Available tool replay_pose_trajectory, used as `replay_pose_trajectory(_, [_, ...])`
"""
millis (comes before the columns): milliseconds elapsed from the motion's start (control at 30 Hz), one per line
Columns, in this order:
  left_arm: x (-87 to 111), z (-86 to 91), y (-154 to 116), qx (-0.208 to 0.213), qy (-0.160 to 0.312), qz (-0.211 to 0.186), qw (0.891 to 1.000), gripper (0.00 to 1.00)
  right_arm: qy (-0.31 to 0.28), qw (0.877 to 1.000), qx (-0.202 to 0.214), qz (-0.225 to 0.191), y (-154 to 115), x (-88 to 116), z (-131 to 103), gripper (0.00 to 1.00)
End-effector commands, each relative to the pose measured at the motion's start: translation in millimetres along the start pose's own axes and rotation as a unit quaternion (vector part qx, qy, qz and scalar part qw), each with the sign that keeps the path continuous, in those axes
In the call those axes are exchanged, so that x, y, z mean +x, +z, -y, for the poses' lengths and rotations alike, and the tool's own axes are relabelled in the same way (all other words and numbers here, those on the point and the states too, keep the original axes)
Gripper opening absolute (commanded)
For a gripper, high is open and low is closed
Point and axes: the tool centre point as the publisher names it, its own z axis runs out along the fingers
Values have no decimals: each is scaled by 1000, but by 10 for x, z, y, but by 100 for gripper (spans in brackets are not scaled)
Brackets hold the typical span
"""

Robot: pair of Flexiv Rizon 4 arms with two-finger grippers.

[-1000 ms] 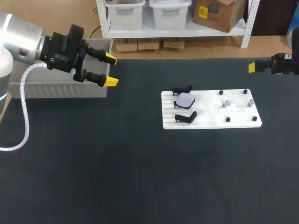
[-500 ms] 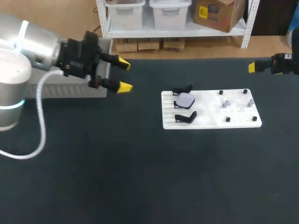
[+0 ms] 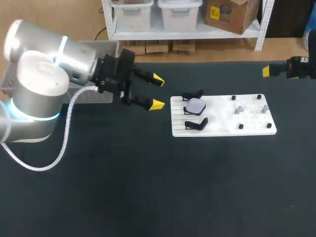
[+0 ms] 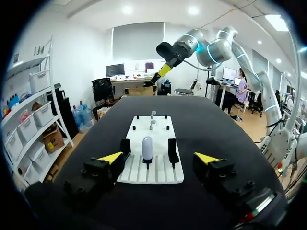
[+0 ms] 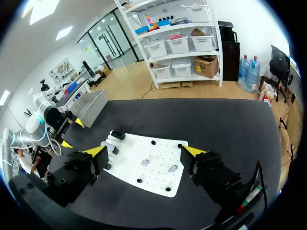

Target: Pick up each earbud case from the left stands, insert the matching earbuds, close the lid, and place the case in the box.

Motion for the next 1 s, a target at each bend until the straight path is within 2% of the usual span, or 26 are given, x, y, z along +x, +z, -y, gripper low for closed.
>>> replay_pose_trajectory(33, [30, -93, 121, 19, 5, 5, 1000, 55, 0, 1000, -2, 0, -2, 2, 8, 100])
replay_pose_trajectory(67, [23, -88, 131, 23, 9, 4, 1000, 55, 0, 1000, -2, 0, -2, 2, 8, 100])
replay_pose_trajectory(133, [29, -71, 147, 26, 11, 3, 1000, 65, 0, 1000, -2, 0, -2, 2, 8, 100])
replay_pose_trajectory(200, [63, -52, 162, 28, 8, 3, 1000, 60, 0, 1000, -2, 0, -2, 2, 8, 100])
replay_pose_trajectory(267, [85, -26, 181, 32, 5, 3, 999, 63, 0, 1000, -2, 0, -2, 2, 8, 100])
replay_pose_trajectory(300, [101, -13, 193, 36, 3, 2, 999, 71, 0, 1000, -2, 0, -2, 2, 8, 100])
replay_pose_trajectory(333, [125, -3, 207, 40, 0, 1, 999, 89, 0, 1000, -2, 0, -2, 2, 8, 100])
replay_pose_trajectory(367, [146, 4, 222, 43, -1, -1, 999, 93, 0, 1000, -2, 0, -2, 2, 8, 100])
replay_pose_trajectory(433, [182, 10, 253, 46, -4, -5, 999, 88, 0, 1000, -2, 0, -2, 2, 8, 100])
replay_pose_trajectory(533, [212, 5, 286, 53, -8, -8, 999, 92, 0, 1000, -2, 0, -2, 2, 8, 100])
replay_pose_trajectory(667, [256, -27, 364, 62, -12, -14, 998, 87, 0, 1000, -2, 0, -2, 2, 8, 100])
replay_pose_trajectory(833, [261, -78, 466, 73, -12, -19, 997, 87, 0, 1000, -2, 0, -2, 2, 8, 100])
replay_pose_trajectory(1000, [253, -139, 551, 79, -9, -23, 997, 82, 0, 1000, -2, 0, -2, 2, 8, 100])
